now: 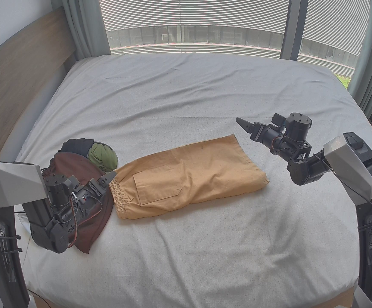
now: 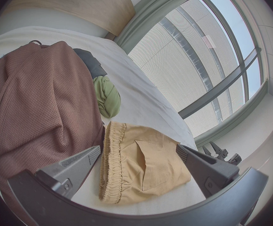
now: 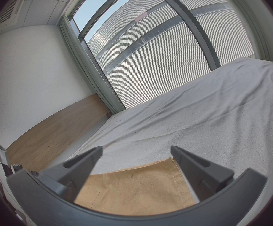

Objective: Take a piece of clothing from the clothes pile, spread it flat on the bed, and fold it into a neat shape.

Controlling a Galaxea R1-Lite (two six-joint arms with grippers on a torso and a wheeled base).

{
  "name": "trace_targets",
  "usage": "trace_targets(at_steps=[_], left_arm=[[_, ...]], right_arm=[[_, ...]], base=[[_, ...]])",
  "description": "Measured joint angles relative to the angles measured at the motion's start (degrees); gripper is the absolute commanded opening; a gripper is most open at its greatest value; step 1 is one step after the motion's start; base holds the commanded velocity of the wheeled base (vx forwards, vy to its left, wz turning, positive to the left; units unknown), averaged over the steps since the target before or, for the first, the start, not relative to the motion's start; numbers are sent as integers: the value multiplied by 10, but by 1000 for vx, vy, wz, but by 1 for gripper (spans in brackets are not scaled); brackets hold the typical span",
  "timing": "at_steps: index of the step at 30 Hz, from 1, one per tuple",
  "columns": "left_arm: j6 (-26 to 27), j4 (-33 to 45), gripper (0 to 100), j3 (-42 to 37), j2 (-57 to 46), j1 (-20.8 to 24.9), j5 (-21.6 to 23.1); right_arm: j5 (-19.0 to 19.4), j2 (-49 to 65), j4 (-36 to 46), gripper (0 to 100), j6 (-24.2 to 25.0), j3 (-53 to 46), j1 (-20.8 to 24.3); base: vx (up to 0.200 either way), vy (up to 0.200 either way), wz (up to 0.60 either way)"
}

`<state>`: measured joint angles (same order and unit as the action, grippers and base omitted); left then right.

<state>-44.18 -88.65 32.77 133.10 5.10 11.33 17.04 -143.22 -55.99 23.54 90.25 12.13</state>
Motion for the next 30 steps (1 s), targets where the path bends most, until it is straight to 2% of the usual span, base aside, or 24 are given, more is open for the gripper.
trace_targets(at_steps=[4, 12, 21, 30], left_arm=[[0, 0, 100, 1, -1, 0, -1], [0, 0, 100, -18, -22, 15, 3], [8, 0, 100, -69, -59, 62, 29], [46, 0, 100, -94, -76, 85, 35]], right_arm=[[-1, 14, 3, 100, 0, -23, 1], [-1, 71, 3, 100, 0, -143, 0], [-4, 138, -9, 100, 12, -298, -1], [-10, 157, -45, 100, 73, -385, -10]], base=[[0, 0, 0], [0, 0, 0], [0, 0, 0], [0, 0, 0]])
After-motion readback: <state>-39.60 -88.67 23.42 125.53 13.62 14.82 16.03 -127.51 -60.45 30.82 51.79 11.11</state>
